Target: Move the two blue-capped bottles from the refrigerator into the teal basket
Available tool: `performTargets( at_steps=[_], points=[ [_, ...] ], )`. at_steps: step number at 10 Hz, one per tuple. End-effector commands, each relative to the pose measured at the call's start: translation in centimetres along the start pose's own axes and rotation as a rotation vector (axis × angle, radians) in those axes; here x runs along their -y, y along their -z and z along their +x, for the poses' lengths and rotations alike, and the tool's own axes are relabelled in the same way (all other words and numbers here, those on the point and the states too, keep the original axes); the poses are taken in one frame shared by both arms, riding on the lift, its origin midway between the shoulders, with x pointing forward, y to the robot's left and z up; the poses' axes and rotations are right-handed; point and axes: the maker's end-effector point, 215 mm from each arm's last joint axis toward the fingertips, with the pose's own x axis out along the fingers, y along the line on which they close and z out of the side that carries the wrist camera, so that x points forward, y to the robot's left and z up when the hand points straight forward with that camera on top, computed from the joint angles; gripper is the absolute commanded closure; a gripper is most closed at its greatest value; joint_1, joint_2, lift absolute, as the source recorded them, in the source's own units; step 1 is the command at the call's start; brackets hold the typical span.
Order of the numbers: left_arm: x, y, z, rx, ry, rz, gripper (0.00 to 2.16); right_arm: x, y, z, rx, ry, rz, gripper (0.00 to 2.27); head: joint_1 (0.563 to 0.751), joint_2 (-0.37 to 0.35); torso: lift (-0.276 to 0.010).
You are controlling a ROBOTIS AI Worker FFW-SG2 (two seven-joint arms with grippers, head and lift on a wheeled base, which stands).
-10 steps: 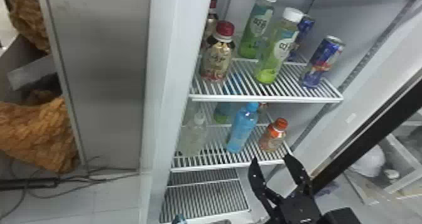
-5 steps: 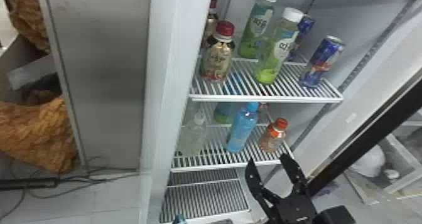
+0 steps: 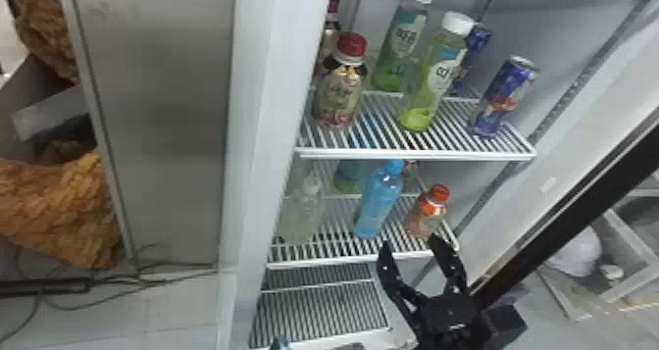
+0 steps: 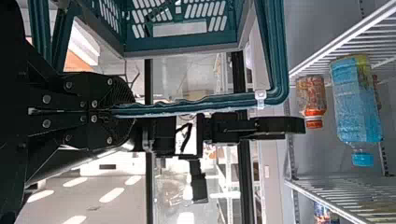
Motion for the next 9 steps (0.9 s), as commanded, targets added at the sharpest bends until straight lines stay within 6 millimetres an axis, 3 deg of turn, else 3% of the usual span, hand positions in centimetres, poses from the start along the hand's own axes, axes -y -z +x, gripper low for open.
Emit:
performTargets(
  at_steps=[1,9],
  points=[
    [0.1,0.0,0.0,0.001,0.002,-0.001,1.14,0.4,0.6,1.3,0.009,0.007,-0.004,0.28,0.695,-0.35,-0.144],
    [0.2,0.4,0.1,-0.018,0.006,-0.004,1.14,1.2,1.8,6.6,0.027,-0.001,-0.027,0.22,0.695,-0.35,-0.144]
  ],
)
